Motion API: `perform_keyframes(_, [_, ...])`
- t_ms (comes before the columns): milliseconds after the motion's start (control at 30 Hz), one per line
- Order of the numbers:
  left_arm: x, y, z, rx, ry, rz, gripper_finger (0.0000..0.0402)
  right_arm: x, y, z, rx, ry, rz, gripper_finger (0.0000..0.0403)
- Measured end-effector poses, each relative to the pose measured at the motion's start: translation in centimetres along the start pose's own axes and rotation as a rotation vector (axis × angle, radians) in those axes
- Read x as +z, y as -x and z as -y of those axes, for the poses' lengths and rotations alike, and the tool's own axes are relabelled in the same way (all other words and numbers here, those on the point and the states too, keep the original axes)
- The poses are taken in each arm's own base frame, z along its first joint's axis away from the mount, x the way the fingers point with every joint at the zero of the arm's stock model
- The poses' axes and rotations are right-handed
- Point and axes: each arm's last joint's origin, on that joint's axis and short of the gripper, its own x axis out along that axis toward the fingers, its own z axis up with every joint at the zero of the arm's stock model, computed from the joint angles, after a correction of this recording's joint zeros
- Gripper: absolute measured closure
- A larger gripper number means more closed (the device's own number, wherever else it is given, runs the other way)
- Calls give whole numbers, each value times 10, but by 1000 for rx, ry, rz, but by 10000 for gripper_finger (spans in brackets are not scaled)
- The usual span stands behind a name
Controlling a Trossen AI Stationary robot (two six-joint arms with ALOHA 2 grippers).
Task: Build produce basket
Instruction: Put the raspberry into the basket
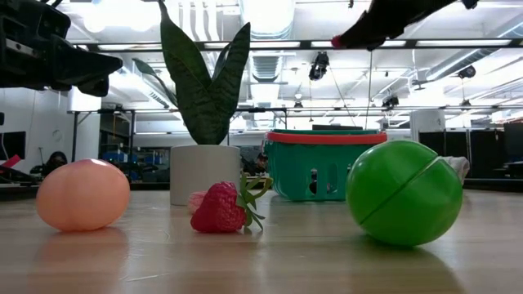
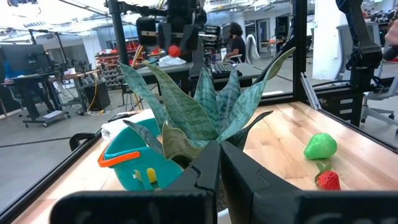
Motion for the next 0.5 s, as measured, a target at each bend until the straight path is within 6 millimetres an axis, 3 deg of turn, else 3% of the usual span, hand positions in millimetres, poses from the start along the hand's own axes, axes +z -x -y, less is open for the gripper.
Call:
perform_keyframes(233, [0,0,0,-1,0,0,402,-12,-17,18,-68,-206,-81,330])
perform_keyframes(500, [0,0,0,-1,0,0,402,-27,-45,24,-101,-380,-192,330])
